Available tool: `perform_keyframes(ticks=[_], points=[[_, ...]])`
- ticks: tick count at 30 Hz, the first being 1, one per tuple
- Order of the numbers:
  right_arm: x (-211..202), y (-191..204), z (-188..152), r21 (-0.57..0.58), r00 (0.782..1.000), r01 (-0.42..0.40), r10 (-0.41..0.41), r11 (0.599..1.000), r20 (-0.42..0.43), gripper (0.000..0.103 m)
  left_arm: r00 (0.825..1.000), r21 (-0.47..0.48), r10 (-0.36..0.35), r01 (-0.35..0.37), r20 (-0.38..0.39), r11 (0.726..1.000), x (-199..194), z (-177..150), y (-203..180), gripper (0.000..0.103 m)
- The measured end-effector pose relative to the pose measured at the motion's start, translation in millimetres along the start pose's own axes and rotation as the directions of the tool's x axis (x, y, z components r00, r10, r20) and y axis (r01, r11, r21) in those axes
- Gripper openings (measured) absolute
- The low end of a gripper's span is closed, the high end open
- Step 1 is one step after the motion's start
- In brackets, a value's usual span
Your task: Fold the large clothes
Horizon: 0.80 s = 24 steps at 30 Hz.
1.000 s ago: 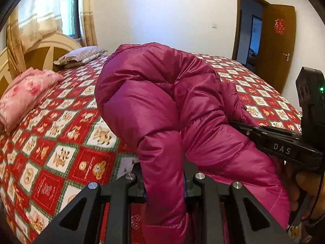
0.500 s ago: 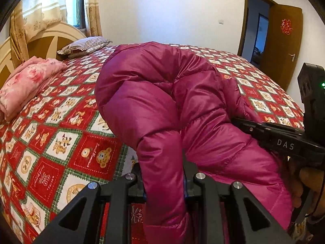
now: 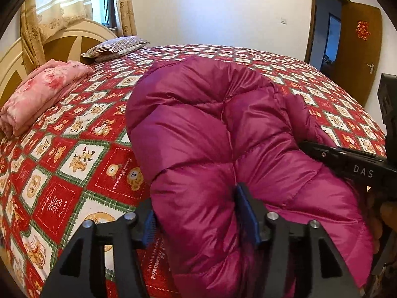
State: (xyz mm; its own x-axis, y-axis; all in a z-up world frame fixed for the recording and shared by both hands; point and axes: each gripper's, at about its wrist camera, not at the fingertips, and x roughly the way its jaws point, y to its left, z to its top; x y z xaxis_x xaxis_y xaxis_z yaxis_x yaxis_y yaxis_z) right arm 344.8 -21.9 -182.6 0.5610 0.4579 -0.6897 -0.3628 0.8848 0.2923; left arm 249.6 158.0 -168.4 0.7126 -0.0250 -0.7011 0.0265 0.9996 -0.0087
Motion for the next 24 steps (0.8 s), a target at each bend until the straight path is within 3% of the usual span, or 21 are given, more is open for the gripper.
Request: perform_keyframes(ticks=[3, 6, 24], points=[[1.5, -2.1, -1.5, 0.009, 1.000, 0.014, -0.014, 1.000, 0.002, 0.035, 0.998, -0.005, 0.057, -0.057, 0.015, 0.998, 0.6, -2.0, 3.3, 0.081], [2.1, -4.2, -3.1, 0.017, 0.999, 0.043, -0.043, 0.999, 0.011, 0.043, 0.996, -0.016, 0.088, -0.088, 0.026, 0.996, 2.6, -4.4, 7.1, 0.090], [11.5, -14.9, -12.9, 0.048, 0.997, 0.074, -0.075, 0.996, 0.012, 0.057, 0.997, -0.075, 0.070, -0.068, 0.022, 0.995, 17.3, -10.0, 14.5, 0.098]])
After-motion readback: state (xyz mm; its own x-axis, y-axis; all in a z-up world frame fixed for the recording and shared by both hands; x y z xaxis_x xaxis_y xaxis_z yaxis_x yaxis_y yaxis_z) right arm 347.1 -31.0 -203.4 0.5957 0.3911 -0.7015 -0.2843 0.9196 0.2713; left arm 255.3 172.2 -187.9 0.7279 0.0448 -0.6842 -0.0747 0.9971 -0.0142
